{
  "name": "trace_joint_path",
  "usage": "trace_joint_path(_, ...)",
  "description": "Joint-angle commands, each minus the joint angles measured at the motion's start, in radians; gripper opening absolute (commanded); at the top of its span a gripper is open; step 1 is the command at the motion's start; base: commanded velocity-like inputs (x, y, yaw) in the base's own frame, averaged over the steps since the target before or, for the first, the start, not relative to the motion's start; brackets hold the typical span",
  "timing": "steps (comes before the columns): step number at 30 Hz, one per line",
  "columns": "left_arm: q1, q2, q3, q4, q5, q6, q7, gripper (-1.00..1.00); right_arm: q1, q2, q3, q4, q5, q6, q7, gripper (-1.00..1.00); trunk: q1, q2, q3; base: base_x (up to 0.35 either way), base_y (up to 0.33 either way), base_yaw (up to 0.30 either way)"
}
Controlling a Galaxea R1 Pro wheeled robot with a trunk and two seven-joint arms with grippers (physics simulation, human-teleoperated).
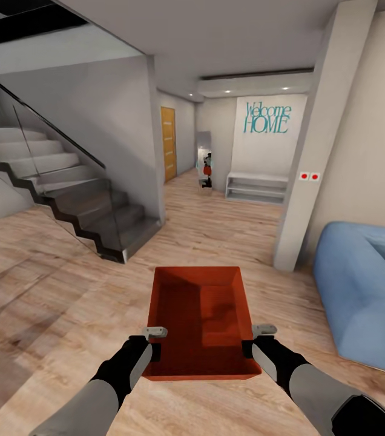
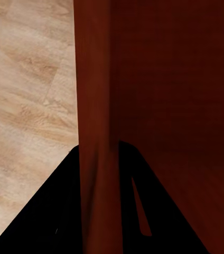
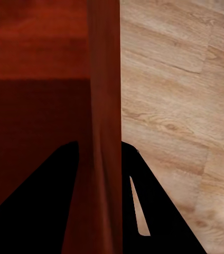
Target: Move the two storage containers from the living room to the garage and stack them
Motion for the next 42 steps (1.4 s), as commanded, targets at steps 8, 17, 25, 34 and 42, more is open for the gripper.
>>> trace_joint_path(8,0.0,0.006,-0.019,0.048,0.016,0.006,0.013,-1.0,-0.002,-0.001,0.028,-0.006,-0.015,0.001,-0.006,-1.0,0.001,-0.002,-0.002,0.322,0.0,0.0)
trace_joint_path(17,0.0,0.005,-0.019,0.05,0.018,0.006,0.013,-1.0,-0.002,-0.001,0.028,-0.006,-0.015,0.001,-0.006,-1.0,0.001,-0.002,-0.002,0.322,0.0,0.0)
trace_joint_path(25,0.0,0.006,-0.019,0.05,0.018,0.006,0.013,-1.0,-0.002,0.0,0.028,-0.006,-0.015,0.001,-0.006,-1.0,0.001,-0.002,-0.002,0.322,0.0,-0.073)
trace_joint_path(34,0.0,0.006,-0.019,0.051,0.018,0.006,0.013,-1.0,-0.002,0.001,0.028,-0.006,-0.015,0.001,-0.007,-1.0,0.001,-0.002,-0.002,0.322,0.0,-0.138)
trace_joint_path(42,0.0,0.006,-0.019,0.052,0.018,0.005,0.013,-1.0,-0.002,0.003,0.028,-0.006,-0.015,0.001,-0.006,-1.0,0.001,-0.002,-0.002,0.322,0.0,-0.003)
